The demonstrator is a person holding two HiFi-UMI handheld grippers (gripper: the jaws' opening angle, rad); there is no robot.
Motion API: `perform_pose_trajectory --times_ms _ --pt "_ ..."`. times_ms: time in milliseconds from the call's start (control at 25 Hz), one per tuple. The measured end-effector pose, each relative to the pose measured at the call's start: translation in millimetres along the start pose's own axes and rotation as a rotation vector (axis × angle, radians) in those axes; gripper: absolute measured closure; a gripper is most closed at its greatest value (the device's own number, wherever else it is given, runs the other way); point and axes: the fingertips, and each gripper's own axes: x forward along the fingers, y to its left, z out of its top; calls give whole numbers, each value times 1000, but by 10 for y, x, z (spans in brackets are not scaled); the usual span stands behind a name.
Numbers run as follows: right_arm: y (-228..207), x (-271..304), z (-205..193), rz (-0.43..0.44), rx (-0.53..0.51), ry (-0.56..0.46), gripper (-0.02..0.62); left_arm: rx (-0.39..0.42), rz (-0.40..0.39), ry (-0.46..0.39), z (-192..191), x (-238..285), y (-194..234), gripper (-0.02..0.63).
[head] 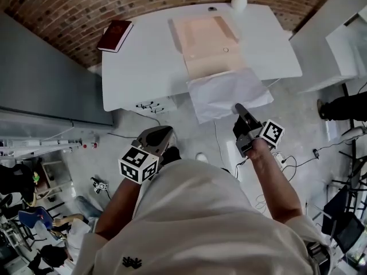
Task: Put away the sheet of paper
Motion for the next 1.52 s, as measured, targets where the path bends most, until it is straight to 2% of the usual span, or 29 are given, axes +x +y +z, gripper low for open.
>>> perform_pose_trajectory --times_ms 320,480,600,880,1120,1520 --pt "27 735 17 -60 -9 -52 568 50 -101 17 386 -39 987 581" --pt "-29 985 64 -79 -2 -82 568 85 -136 29 445 -57 1355 581" --pt "-103 1122 125 -93 3 -90 568 64 -138 37 450 -51 1585 581" --pt "-454 1361 389 -151 20 -45 568 34 -111 51 583 178 1796 581" --pt "-802 1544 660 -185 36 7 568 35 -71 38 859 418 1854 581" --pt "-1199 1861 1023 -193 66 76 568 11 13 39 1073 759 1882 581"
